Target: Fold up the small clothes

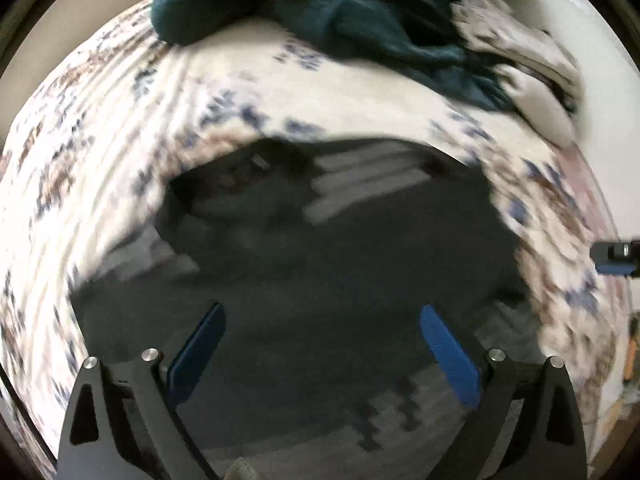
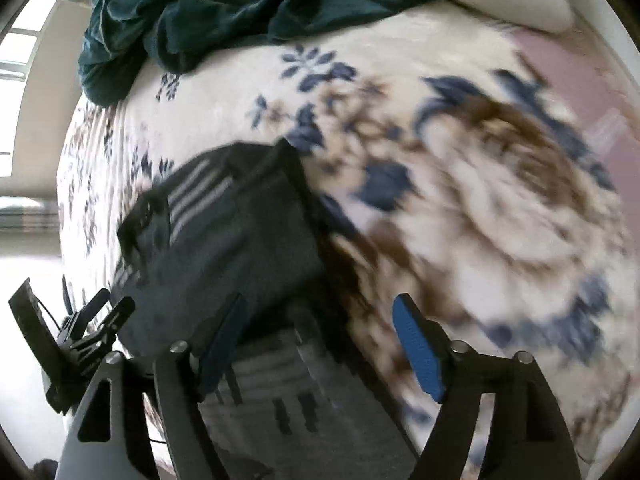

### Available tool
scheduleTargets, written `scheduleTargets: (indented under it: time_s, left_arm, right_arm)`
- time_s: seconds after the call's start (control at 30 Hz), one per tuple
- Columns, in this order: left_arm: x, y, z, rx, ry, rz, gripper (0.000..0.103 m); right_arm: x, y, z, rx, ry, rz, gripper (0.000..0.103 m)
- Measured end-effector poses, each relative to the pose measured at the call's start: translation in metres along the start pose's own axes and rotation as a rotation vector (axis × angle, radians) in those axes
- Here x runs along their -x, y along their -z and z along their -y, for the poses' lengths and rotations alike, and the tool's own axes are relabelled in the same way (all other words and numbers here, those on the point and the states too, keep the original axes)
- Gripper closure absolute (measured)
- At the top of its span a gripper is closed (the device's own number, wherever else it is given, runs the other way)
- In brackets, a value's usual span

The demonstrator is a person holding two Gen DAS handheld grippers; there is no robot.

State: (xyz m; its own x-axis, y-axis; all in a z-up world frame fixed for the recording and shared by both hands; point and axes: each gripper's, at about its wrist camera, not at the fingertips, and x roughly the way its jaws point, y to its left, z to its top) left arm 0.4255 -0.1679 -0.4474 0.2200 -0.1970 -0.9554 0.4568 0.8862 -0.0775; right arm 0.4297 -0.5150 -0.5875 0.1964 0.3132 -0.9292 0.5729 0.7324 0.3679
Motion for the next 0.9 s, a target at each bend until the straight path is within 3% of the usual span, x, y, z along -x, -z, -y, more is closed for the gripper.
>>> scheduleTargets:
  time_s: [0.03,0.07,0.2,0.37,0.5,0.57,0.7,0.77,0.83,0.9]
  left_arm:
    - [0.002,0.007,0.015,0.005,0.017,-0.017,0.003]
    - [0.006,0.025,0.034,0.012,0.060,-0.050,0.003]
    - [0.007,0.085,0.111,-0.022,0.137,-0.154,0.003]
    - [-0.016,0.147,0.205,0.006,0.206,-0.302,0.003]
    - [-0.043,0.178,0.267,0.037,0.186,-0.383,0.003]
    - [-0.062,0.191,0.290,0.043,0.139,-0.411,0.003]
    - [-0.076,0.198,0.302,0.046,0.057,-0.364,0.006]
    - [-0.072,0.198,0.298,0.074,0.039,-0.315,0.030]
    - [-0.066,0.197,0.290,0.104,0.019,-0.278,0.073]
    - [-0.061,0.197,0.279,0.143,0.007,-0.264,0.099]
  right_arm:
    - [0.012,0.008,0.006,-0.002,0.021,-0.004,0.011]
    - [0.026,0.018,0.012,-0.004,0.046,0.000,0.009]
    - [0.065,0.040,0.037,0.003,0.076,-0.006,0.009]
    - [0.077,0.038,0.070,0.064,0.079,-0.067,0.009]
    - [0.060,0.017,0.085,0.138,0.078,-0.131,0.009]
    - [0.049,0.005,0.091,0.185,0.069,-0.169,0.009]
    - [0.026,-0.026,0.088,0.268,0.027,-0.207,0.009]
    - [0.008,-0.047,0.082,0.280,-0.032,-0.219,0.009]
    - [-0.016,-0.070,0.070,0.279,-0.103,-0.238,0.009]
    - [-0.044,-0.091,0.055,0.271,-0.173,-0.264,0.009]
